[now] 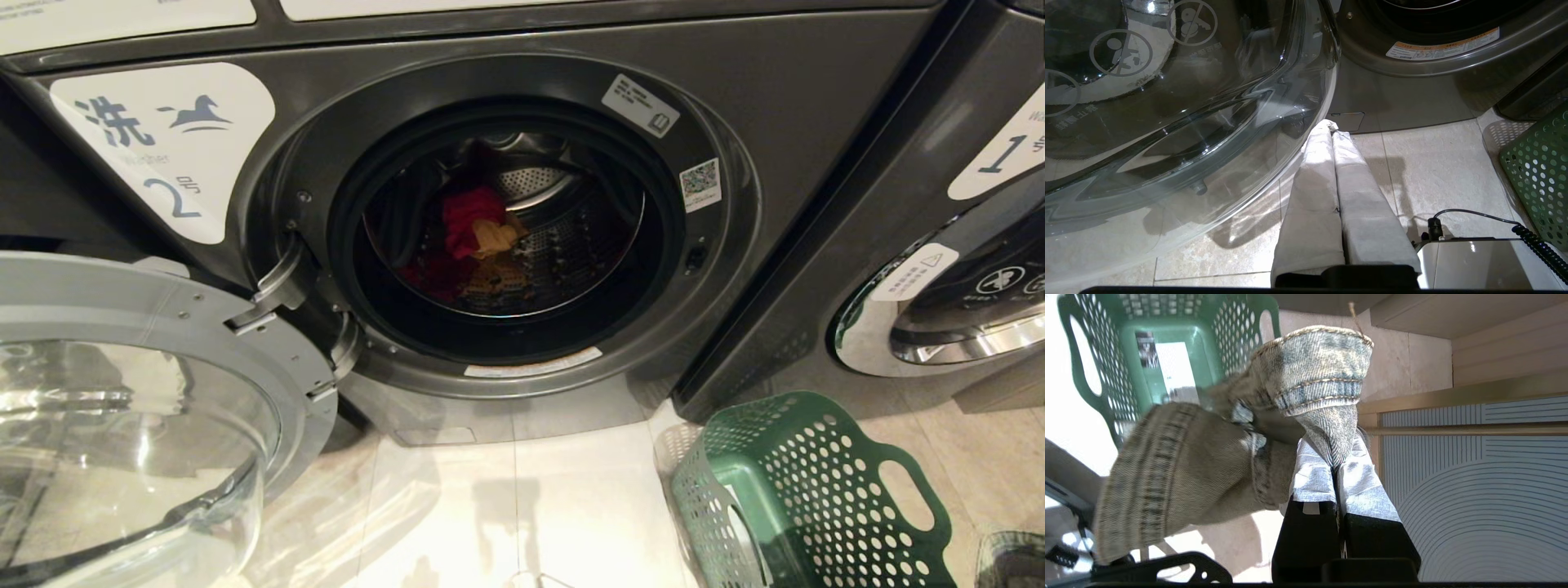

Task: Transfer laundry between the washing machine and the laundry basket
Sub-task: Pick a cloth and place it into the basket

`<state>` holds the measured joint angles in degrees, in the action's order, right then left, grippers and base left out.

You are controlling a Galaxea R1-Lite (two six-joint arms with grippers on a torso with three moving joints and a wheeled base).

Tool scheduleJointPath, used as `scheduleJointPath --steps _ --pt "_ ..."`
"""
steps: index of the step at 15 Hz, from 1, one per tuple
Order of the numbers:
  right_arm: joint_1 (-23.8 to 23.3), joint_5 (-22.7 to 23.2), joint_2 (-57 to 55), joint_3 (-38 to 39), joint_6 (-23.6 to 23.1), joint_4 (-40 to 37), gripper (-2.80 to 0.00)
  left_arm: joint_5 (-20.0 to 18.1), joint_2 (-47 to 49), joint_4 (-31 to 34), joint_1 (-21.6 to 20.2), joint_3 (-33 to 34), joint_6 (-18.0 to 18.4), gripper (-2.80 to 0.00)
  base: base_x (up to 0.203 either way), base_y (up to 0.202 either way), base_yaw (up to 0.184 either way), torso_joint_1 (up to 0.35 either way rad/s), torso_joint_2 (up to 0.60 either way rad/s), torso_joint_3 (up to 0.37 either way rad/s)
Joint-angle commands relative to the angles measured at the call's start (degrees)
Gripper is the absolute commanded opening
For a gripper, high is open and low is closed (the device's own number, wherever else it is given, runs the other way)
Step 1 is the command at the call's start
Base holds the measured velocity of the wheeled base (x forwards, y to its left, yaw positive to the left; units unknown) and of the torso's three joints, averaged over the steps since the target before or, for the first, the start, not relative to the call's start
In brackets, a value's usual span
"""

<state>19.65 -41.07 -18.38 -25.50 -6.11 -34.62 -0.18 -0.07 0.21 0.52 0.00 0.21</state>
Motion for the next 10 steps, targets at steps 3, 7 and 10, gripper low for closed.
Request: scheduleJointPath --steps 3,7,10 --pt "0.1 -0.2 -0.2 4.3 2.4 -0.2 -2.8 0.0 0.1 0.0 0.0 0.0 0.1 -2.8 0.0 0.0 0.0 0.0 0.0 0.0" --pt "0.0 -0.2 -0.2 8.1 2.5 0.1 0.0 0.0 0.1 0.0 0.0 0.0 0.0 -2.8 0.0 0.0 0.0 0.0 0.0 0.0" --pt "0.0 -0.2 -0.6 8.3 2.9 0.5 0.0 0.0 0.1 0.1 0.0 0.0 0.0 -2.8 0.0 0.0 0.0 0.0 0.0 0.0"
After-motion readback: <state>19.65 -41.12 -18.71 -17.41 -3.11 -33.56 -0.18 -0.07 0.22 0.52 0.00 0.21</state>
